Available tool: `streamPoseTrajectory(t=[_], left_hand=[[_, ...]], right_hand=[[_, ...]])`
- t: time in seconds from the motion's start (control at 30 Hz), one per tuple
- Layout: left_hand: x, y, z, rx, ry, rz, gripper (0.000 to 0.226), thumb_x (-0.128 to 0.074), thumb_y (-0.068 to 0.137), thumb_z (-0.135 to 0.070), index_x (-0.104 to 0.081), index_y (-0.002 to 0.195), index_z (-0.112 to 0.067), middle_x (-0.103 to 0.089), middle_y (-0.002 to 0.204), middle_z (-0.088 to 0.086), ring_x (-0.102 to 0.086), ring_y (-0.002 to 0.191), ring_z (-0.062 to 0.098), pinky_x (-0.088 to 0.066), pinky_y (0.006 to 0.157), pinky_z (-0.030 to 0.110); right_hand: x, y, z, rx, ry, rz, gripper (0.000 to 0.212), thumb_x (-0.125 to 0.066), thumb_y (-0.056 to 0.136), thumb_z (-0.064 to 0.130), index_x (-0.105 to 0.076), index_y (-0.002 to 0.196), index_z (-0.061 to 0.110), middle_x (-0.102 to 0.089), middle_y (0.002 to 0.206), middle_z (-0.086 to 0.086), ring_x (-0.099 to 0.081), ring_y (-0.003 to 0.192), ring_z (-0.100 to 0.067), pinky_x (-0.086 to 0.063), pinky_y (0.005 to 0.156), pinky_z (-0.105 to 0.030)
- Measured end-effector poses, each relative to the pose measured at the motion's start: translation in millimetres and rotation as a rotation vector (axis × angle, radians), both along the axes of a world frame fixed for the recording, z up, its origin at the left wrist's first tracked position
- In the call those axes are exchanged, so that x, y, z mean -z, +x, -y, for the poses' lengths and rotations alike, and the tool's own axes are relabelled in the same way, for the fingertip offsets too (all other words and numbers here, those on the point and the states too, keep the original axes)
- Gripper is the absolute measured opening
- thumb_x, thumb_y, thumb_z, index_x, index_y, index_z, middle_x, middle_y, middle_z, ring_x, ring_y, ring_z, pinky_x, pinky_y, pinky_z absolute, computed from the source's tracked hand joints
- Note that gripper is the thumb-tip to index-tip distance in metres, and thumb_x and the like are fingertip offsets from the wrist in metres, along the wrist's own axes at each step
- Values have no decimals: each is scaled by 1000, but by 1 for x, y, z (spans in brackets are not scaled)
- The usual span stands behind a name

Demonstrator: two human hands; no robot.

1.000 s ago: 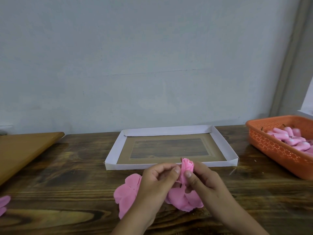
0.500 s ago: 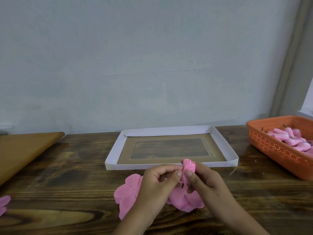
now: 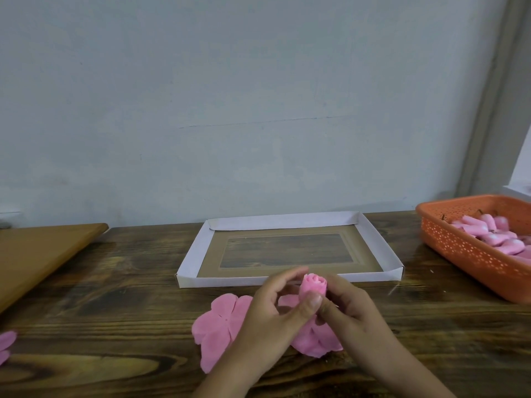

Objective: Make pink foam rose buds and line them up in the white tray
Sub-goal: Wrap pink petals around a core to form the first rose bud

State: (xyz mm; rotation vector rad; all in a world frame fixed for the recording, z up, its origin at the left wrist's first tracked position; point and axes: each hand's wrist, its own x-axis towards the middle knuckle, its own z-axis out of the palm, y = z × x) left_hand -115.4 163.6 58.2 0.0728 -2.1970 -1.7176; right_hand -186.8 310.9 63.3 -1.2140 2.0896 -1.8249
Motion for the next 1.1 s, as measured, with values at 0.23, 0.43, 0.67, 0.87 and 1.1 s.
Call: streamPoseTrajectory(t=[0.23,0.43,0.67,0.87,1.1], left_hand=[[-5,0,5,97,265,75,40,-57,93,-50,-72,124,-30,-72,127,4,-65,123,26,-53,104,52],[-4,-2,5,40,230,17,45,-76,77,-58,-75,117,-38,-74,121,-6,-67,119,16,-58,98,42],[-7,0,4,37,213,-7,60,-80,65,-72,-75,115,-40,-75,119,-7,-69,116,13,-59,89,32],[-7,0,9,8,251,18,53,-83,65,-59,-74,115,-46,-75,110,-10,-70,111,16,-59,86,31],[-19,9,3,201,246,119,51,-71,81,-65,-71,123,-37,-74,121,-1,-68,118,20,-57,93,31]], right_hand=[[-10,3,-2,-129,-90,135,22,-55,94,28,-76,101,30,-73,85,-1,-63,70,-8,-53,67,-23],[-13,5,-3,-165,-106,162,23,-57,94,35,-76,97,22,-70,79,1,-61,68,-8,-52,67,-21],[-10,3,-3,-143,-58,150,22,-54,98,34,-75,100,28,-71,84,-1,-62,69,-9,-53,67,-22],[-7,3,-2,-167,-81,186,25,-61,93,33,-70,116,32,-75,103,-4,-70,87,-14,-54,69,-22],[-3,-1,-6,-230,-73,351,76,-78,83,38,-36,146,35,-72,110,-16,-66,100,-42,-57,77,-32]])
